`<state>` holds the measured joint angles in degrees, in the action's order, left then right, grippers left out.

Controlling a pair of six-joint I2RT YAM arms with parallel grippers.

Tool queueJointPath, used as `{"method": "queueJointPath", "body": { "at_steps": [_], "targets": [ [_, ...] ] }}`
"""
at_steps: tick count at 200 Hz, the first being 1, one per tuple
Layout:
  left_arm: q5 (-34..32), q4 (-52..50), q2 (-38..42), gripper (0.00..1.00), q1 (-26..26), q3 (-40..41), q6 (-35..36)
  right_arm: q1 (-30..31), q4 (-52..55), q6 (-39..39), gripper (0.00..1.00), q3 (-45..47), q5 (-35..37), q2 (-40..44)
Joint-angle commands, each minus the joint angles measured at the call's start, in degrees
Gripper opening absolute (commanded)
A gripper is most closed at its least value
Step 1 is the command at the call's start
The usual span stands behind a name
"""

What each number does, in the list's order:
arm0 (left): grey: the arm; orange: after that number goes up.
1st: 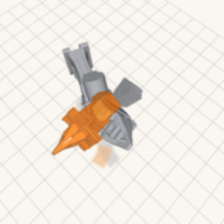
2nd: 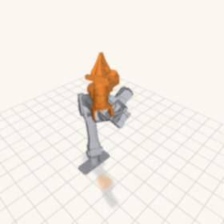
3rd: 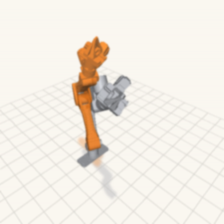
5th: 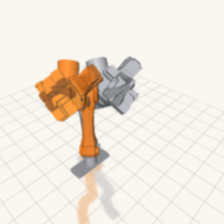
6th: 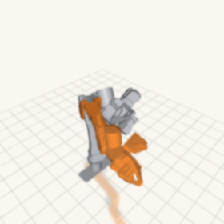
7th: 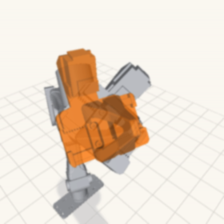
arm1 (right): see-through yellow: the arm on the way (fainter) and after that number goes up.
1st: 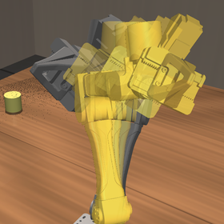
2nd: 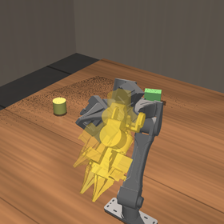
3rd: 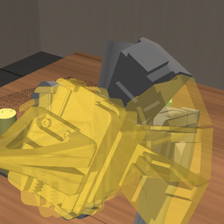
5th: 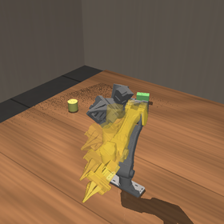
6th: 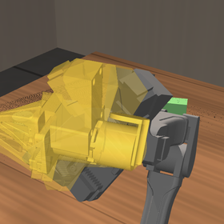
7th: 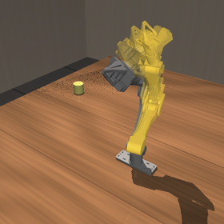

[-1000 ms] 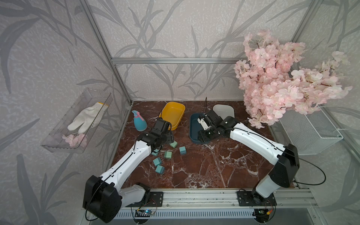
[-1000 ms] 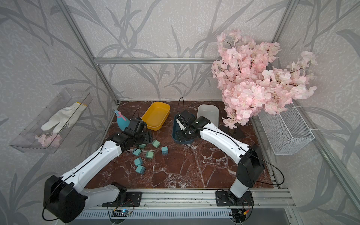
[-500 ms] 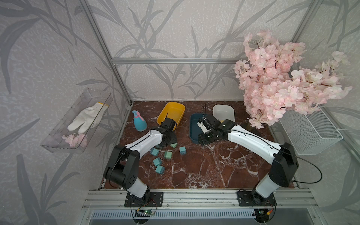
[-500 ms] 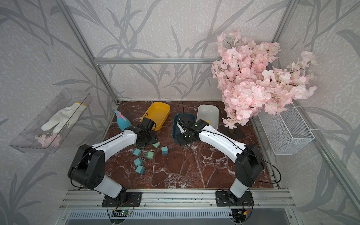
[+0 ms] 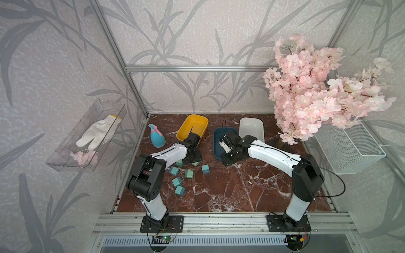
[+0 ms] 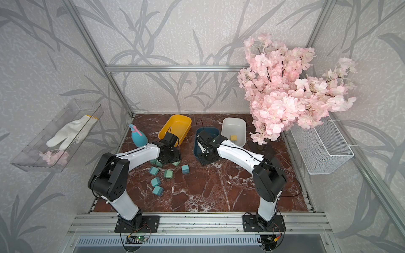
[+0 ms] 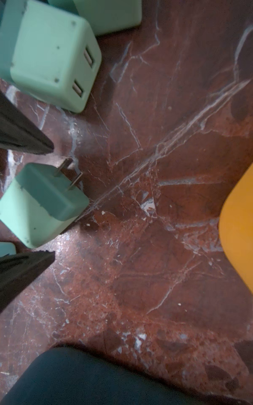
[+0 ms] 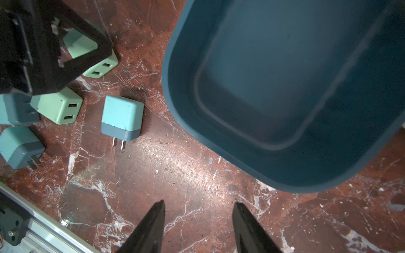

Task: Place the plugs by color into the storage box
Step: Pick up the plug from the center of the board.

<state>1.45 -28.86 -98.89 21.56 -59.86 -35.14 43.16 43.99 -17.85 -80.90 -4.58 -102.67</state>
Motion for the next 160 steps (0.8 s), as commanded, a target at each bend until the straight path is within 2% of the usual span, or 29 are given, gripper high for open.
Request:
{"method": "queueJointPath", "body": {
  "at_steps": [1, 53, 97, 111, 137, 160],
  "targets": [
    [0.8, 0.8, -1.5, 0.71, -0.3, -1.6, 0.8, -0.4, 0.0, 1.0, 0.54, -2.0, -0.1, -0.5],
    [0.0, 0.3, -3.4, 0.61, -0.3, -2.5, 3.3, -0.7, 0.8, 2.5, 0.53, -2.1, 1.5, 0.3],
    [0.2, -0.7, -1.1, 0.54, -0.3, -1.7, 4.3, -0.8, -0.3, 1.9, 0.53, -0.1, 1.1, 1.9],
    [-0.2, -1.8, -0.2, 0.56, -0.3, -1.6, 4.5, -0.8, -0.7, 1.8, 0.53, 0.0, 0.9, 2.1],
    [-0.7, -3.7, 0.1, 0.67, -0.3, -1.3, 4.5, -0.7, -1.0, 1.9, 0.53, -0.1, 0.5, 2.0],
    [-0.4, -4.9, -0.1, 0.7, -0.3, -0.9, 4.2, -0.8, -1.0, 2.1, 0.53, -0.7, 0.2, 1.8]
  ]
}}
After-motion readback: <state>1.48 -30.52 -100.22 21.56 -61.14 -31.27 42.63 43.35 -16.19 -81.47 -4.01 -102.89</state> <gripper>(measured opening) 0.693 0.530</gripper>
